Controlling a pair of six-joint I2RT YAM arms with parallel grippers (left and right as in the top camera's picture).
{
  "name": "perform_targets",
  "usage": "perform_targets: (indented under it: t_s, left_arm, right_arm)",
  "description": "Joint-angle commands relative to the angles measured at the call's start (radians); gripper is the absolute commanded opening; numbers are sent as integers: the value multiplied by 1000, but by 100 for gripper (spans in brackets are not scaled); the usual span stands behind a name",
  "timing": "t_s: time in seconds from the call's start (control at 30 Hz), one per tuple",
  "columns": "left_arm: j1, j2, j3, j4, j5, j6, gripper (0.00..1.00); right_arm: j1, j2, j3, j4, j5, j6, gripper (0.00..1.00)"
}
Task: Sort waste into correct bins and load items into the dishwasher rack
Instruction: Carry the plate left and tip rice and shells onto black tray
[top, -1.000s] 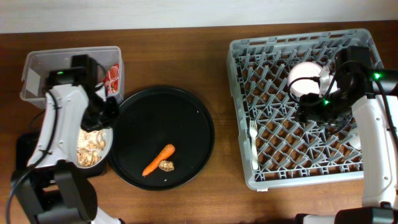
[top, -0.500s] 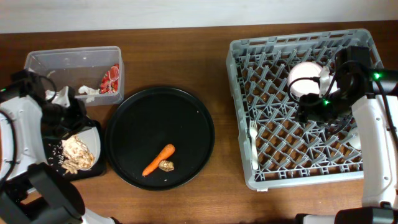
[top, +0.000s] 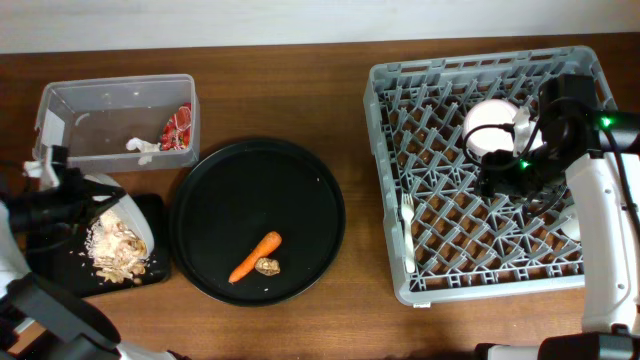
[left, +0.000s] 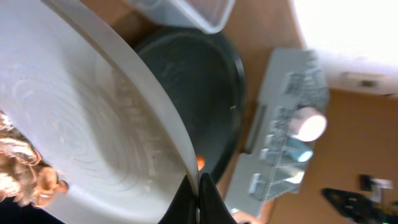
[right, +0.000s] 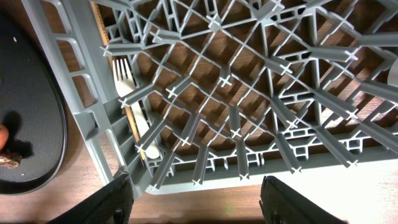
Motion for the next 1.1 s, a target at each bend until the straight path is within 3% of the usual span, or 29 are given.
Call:
perform_targets:
  t_s: [0.0,0.33,0.37,0.4,0.53,0.6,0.63,0.67,0.73,0.8,0.83,0.87,0.93,0.97,1.03,1.07]
  left_arm:
    - [65,-36,21,-35,197,129,0]
    - [104,-35,21,-61,209,146,0]
    - [106,-35,21,-124,252,177,0]
    - [109,-40,21,-118,298,297,0]
    - [126,-32,21,-64,246,154,0]
    - [131,-34,21,-66,265,214,0]
    - [132,-30,21,-71,261,157,0]
    - [136,-29,21,-93,285,211,0]
    - [137,-23,21,-66,262,149,0]
    - [142,-22,21,-77,270,206,0]
    - [144,-20,21,-100,270,179,0]
    - [146,-22,21,-113,286,241,0]
    - [146,-18,21,-108,288,185,0]
    - [148,-20,21,-97,298,238,0]
    - [150,-14,21,-94,285,154,0]
    - [152,-15,21,-116,318,249,0]
  right_arm:
    - [-2,-2,-7,-3,-5,-5,69]
    - [-2,-2,-7,-4,-5,-5,69]
    - [-2,-2,-7,-5,-5,-5,69]
    - [-2,-2,-7,-8,-5,-5,69]
    - [-2,-2,-7,-8,-5,-5,69]
    - [-2,-2,-7,-10,-5,-5,69]
    - [-2,-2,-7,-10,-5,-5,69]
    - [-2,-2,-7,-11,-5,-5,69]
    - [-2,-2,-7,-11,-5,-5,69]
    - [-2,-2,-7,-11,-5,-5,69]
    - [-2,-2,-7,-11,-5,-5,69]
    - [-2,-2,-7,-11,-4,-5,69]
    - [-2,-2,-7,-11,-4,-5,69]
    - [-2,-2,-7,-11,-4,-5,69]
    - [-2,-2,-7,-11,0,-5,69]
    - [-2,-2,-7,-12,4,-5,69]
